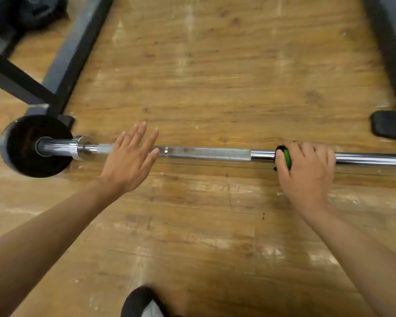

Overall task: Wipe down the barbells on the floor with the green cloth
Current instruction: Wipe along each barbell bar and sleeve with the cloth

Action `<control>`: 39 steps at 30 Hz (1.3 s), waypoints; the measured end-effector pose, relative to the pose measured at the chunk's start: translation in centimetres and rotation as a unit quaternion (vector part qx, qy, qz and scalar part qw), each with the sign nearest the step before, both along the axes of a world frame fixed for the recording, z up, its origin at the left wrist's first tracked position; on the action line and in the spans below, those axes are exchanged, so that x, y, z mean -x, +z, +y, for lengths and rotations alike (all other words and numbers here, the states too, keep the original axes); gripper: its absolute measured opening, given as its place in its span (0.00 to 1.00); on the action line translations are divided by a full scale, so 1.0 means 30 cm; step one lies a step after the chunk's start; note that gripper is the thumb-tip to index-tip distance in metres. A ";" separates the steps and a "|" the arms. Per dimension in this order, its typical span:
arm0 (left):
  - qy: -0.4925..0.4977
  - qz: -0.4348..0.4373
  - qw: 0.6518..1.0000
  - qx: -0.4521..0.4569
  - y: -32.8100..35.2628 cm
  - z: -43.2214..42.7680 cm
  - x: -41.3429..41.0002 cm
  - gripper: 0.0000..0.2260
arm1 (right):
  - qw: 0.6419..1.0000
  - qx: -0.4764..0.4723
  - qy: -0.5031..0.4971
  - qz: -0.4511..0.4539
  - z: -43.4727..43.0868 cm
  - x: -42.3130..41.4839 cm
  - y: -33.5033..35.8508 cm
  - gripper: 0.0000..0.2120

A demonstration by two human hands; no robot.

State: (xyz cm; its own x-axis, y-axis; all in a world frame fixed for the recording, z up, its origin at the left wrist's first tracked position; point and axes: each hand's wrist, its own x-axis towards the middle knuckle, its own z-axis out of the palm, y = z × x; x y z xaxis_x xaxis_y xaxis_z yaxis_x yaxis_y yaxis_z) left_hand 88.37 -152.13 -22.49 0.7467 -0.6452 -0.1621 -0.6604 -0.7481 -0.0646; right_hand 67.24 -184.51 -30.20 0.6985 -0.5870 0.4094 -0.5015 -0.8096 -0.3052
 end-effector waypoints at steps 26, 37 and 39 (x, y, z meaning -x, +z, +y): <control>-0.005 -0.165 0.967 0.196 -0.251 0.057 -0.176 0.28 | 0.994 0.025 -0.092 0.056 0.491 -0.354 0.004 0.14; 0.022 -0.138 0.974 0.177 -0.243 0.046 -0.149 0.26 | 0.966 0.068 0.188 0.165 0.388 -0.302 0.070 0.19; 0.027 -0.150 0.971 0.183 -0.249 0.047 -0.140 0.26 | 0.967 0.055 0.172 0.177 0.314 -0.227 0.080 0.20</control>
